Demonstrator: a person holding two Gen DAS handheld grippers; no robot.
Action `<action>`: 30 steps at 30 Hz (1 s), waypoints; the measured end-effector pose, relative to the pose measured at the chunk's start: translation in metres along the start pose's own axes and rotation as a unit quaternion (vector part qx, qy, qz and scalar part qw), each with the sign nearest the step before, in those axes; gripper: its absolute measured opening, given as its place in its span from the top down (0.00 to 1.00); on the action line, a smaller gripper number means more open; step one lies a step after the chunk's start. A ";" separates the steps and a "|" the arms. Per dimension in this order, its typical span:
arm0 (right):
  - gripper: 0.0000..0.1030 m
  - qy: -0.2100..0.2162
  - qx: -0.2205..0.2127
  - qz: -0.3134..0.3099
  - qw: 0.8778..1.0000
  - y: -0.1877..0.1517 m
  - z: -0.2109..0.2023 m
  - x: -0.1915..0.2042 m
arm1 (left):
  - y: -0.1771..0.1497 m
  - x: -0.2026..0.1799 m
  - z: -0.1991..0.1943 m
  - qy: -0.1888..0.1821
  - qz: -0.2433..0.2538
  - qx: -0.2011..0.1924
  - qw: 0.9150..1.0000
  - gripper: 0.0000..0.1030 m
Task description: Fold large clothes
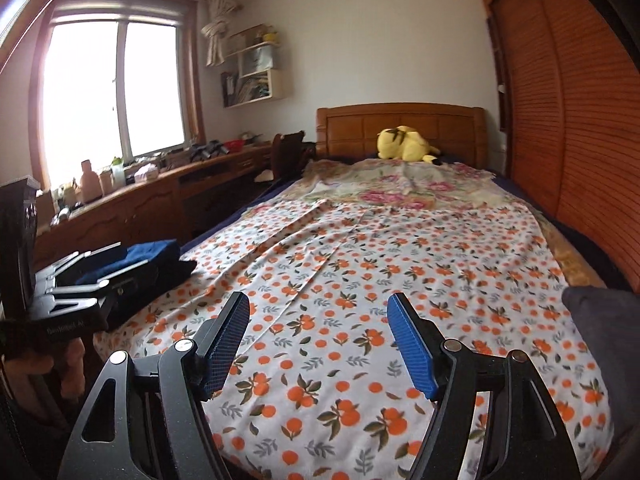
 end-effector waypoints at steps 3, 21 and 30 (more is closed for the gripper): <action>0.29 -0.011 -0.013 0.019 1.000 -0.003 -0.007 -0.002 | 0.000 -0.017 -0.009 -0.009 0.000 0.002 1.000 0.13; 0.29 -0.057 -0.044 0.029 0.997 -0.046 -0.026 0.014 | -0.019 -0.051 -0.020 -0.006 0.010 0.010 1.000 0.13; 0.29 -0.056 -0.039 0.030 0.997 -0.041 -0.022 0.009 | -0.020 -0.049 -0.020 -0.002 0.010 0.009 1.000 0.13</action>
Point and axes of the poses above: each gripper's, at about its wrist camera, not at the fingertips, and z roughly the way its jaws point, x to its left, y to its top, the point moved 3 cm from there along z, roughly the way its jaws point, and after that the axes turned 5 degrees about -y, right-handed, at the moved point
